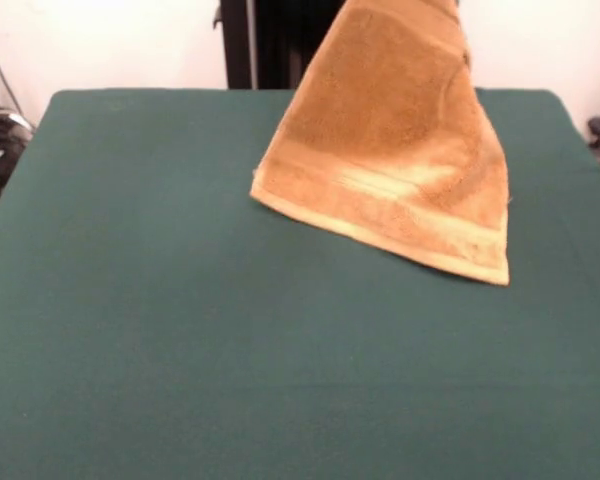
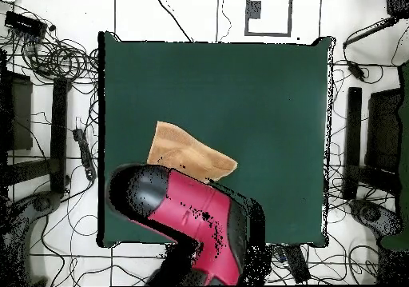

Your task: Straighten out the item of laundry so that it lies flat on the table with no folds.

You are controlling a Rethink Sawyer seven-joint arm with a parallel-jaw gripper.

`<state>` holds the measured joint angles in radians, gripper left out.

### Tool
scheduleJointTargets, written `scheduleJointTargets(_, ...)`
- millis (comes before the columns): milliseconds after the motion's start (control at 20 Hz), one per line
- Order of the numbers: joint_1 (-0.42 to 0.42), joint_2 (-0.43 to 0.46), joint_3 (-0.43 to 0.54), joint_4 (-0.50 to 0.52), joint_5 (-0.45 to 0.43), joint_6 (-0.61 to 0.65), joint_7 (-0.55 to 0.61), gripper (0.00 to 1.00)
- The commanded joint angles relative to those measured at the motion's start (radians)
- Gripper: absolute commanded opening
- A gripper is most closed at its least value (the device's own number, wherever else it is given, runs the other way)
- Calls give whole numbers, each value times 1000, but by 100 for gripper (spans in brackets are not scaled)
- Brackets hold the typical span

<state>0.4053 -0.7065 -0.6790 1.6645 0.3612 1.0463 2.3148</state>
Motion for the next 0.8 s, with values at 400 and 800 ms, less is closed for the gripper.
scheduleJointTargets(400,-205,-3,82,187,-127,-308,-1,0)
scheduleJointTargets(800,-369,-1,201,210,-216,-463,-52,100)
